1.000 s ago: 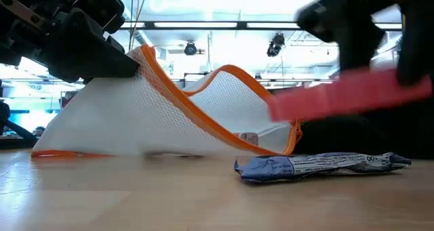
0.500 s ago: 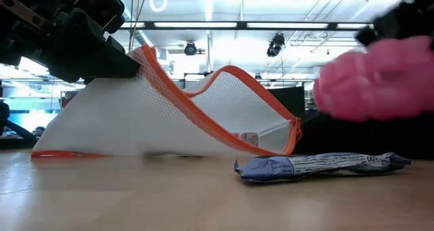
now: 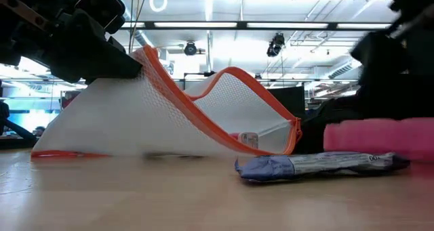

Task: Unpack backpack
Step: Remove the medicine organizer from the zip bag, then remove the charger adapter from the zip bag

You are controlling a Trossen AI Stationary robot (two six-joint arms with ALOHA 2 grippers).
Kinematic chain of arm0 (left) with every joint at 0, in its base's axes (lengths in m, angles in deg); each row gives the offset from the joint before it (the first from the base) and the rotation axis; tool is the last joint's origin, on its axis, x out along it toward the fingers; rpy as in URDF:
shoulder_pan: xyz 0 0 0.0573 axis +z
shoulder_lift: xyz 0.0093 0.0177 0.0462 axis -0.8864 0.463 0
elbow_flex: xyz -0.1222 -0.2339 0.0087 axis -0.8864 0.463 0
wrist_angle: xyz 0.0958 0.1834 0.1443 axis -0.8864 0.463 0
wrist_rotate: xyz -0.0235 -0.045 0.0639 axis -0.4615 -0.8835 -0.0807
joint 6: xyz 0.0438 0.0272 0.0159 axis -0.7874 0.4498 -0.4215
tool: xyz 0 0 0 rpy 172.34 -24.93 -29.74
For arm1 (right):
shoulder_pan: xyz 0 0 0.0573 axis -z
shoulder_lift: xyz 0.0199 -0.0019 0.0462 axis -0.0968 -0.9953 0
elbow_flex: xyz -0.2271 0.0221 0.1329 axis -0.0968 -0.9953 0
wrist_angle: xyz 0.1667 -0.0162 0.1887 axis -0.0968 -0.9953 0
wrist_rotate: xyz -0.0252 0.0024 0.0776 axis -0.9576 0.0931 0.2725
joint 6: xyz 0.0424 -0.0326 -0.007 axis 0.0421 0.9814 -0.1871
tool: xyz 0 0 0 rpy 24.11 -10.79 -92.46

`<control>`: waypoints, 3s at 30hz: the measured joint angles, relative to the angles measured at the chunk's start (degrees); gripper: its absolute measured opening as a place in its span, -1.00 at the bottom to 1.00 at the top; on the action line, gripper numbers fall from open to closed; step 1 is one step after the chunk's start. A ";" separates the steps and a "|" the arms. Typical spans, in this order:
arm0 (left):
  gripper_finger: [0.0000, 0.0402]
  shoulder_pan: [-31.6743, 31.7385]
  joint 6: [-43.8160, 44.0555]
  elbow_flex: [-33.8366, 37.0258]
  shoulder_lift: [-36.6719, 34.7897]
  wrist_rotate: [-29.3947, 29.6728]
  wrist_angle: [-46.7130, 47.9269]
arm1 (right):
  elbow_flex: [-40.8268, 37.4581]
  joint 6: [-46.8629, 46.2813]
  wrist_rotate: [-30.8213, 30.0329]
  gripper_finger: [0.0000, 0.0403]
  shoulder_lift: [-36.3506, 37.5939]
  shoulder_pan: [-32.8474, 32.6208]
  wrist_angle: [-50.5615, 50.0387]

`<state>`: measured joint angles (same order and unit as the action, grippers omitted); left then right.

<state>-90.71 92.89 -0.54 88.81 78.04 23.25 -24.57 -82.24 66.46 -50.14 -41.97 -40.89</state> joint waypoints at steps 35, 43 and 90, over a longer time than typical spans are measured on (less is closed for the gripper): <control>-1.00 0.07 -0.28 0.02 0.02 6.50 -2.69 | 2.84 3.17 -20.63 0.08 -19.85 18.77 20.73; -1.00 0.07 -0.38 0.02 0.02 6.21 -2.67 | 2.93 6.61 -13.26 0.17 -22.47 24.89 23.88; -1.00 0.00 1.32 0.02 0.02 4.20 -1.16 | 13.92 17.75 -14.15 -0.99 -20.68 20.18 10.94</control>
<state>-90.71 94.21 -0.52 88.83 82.24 22.09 -10.65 -64.49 52.31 -70.82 -21.79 -29.95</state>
